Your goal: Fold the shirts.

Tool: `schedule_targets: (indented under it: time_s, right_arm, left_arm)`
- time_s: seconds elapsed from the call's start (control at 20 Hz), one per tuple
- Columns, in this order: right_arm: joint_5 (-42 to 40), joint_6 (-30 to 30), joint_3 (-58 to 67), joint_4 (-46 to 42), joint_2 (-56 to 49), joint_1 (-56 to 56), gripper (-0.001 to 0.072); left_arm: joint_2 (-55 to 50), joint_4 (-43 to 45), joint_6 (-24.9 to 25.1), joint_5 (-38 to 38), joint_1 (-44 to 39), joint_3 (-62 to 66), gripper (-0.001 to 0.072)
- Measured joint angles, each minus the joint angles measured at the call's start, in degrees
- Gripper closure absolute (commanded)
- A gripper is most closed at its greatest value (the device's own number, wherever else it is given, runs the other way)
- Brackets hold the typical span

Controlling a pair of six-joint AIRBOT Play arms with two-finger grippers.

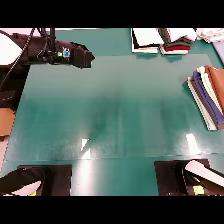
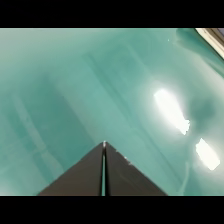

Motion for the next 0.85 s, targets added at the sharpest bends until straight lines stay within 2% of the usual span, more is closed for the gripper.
schedule_targets:
  time_s: [0.15,0.25,0.35,0.6,0.85]
  right_arm:
    - [-1.25,-0.02,-0.52,3.52,1.29,13.40,0.0147]
    - [-2.08,-0.04,-0.68,4.37,1.66,22.53,0.0366]
    - [-3.23,-0.07,-0.76,4.13,1.86,30.84,0.0693]
    - [-5.18,-0.15,-0.83,0.26,2.03,46.18,0.0690]
    - [-5.55,-0.17,-0.83,-2.10,2.08,51.95,0.0690]
  left_arm:
    - [0.00,-0.02,-0.02,0.37,-0.02,0.00,0.0682]
    - [0.00,-0.02,0.00,0.72,0.00,0.00,0.0682]
    - [0.00,-0.02,-0.02,0.81,-0.02,0.00,0.0682]
    - [-0.02,-0.04,-0.02,1.07,-0.02,0.00,0.0681]
    - [0.00,-0.07,-0.02,1.09,-0.02,0.00,0.0682]
